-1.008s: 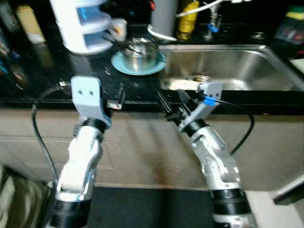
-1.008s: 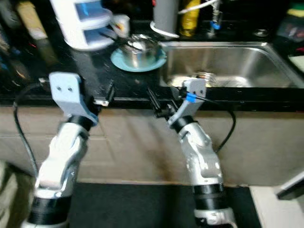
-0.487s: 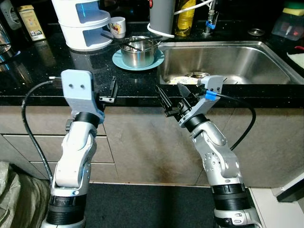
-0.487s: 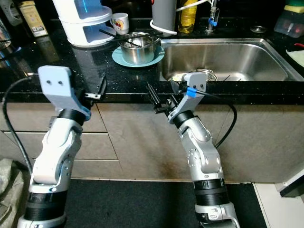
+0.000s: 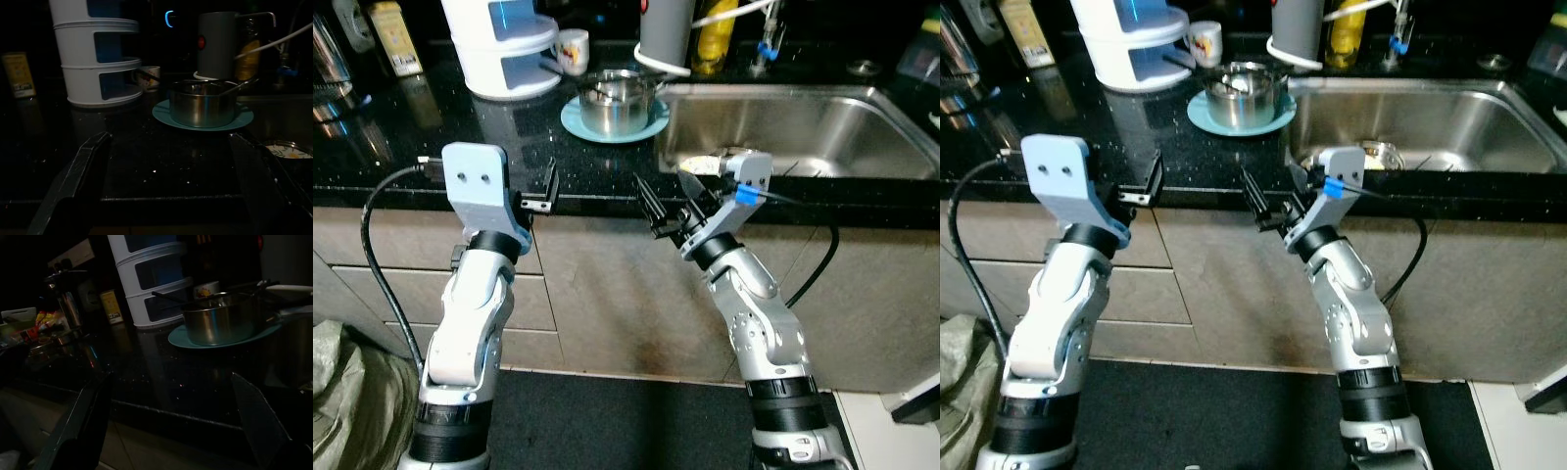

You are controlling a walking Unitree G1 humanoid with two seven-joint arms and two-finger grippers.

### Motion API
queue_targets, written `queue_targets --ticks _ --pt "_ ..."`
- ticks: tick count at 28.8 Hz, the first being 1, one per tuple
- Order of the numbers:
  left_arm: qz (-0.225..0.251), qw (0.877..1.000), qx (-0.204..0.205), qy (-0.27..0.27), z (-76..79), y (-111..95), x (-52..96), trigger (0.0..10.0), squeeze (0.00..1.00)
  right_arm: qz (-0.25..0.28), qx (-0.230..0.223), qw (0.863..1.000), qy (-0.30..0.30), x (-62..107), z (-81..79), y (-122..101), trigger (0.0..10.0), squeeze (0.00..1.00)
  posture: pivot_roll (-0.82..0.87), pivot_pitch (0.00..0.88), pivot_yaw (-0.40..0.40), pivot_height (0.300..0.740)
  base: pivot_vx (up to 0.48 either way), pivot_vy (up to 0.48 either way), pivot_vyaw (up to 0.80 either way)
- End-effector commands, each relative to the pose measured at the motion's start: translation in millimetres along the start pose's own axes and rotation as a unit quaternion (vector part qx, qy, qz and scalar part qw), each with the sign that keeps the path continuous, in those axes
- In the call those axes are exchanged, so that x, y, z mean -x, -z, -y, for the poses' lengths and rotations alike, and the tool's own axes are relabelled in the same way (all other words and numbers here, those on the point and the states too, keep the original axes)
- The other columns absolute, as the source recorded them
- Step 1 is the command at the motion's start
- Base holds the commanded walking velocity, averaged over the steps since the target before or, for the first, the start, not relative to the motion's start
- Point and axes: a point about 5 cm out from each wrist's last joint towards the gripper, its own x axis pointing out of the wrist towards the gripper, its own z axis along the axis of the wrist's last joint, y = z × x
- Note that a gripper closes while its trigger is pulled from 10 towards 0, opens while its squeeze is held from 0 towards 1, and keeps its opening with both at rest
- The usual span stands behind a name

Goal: Kitchen organization

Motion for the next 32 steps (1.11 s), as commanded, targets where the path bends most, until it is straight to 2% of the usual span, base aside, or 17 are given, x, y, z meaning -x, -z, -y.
queue_targets --ticks 1,10,18,25,32 --pt "0.001 1.0 0.011 -0.005 0.3 -0.5 1.6 10.0 0.0 -0.004 -0.007 1.0 0.005 2.0 2.9 3.7 10.0 0.0 0.05 0.0 -0.006 0.74 0.0 0.0 0.0" --pt "0.001 1.0 0.01 -0.004 0.4 -0.5 2.2 10.0 0.0 -0.009 -0.003 1.0 0.001 1.9 1.3 5.6 10.0 0.0 0.05 0.0 -0.008 0.74 0.0 0.0 0.0" --pt "0.004 1.0 -0.01 -0.02 -8.8 -3.6 0.1 10.0 0.0 -0.005 -0.004 1.0 -0.005 0.6 -1.1 3.2 10.0 0.0 0.05 0.0 -0.01 0.74 0.0 0.0 0.0" --pt "0.036 0.998 -0.036 -0.04 -27.3 -21.7 -6.8 10.0 0.0 0.037 -0.013 0.999 -0.029 -7.5 -10.6 -20.7 10.0 0.0 0.06 0.0 -0.008 0.74 0.109 0.0 0.0" --pt "0.041 0.997 -0.046 -0.049 -36.1 -25.2 -8.2 10.0 0.0 0.063 -0.015 0.996 -0.055 -12.1 -20.7 -37.6 10.0 0.0 0.06 0.0 -0.005 0.74 0.288 0.0 0.0"
